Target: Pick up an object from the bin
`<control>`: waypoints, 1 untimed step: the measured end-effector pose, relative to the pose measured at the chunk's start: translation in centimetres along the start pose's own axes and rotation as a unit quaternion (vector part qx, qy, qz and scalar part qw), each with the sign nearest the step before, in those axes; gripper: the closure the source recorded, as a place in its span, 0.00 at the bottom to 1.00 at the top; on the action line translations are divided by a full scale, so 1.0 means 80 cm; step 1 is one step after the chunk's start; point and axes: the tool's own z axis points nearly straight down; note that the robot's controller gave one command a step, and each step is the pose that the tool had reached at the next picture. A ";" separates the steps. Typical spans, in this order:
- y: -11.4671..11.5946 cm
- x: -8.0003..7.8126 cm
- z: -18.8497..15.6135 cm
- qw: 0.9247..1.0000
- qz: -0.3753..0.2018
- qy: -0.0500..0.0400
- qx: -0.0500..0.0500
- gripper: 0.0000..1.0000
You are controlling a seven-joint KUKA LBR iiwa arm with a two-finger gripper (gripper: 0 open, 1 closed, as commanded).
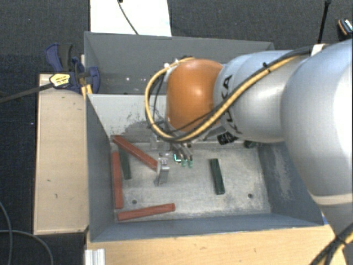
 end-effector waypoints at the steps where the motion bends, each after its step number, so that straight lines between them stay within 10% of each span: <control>1: 0.001 -0.035 0.078 0.998 0.063 -0.002 0.000 0.00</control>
Offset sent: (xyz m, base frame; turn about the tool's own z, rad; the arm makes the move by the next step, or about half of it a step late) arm 0.0280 0.0018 -0.0602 0.1255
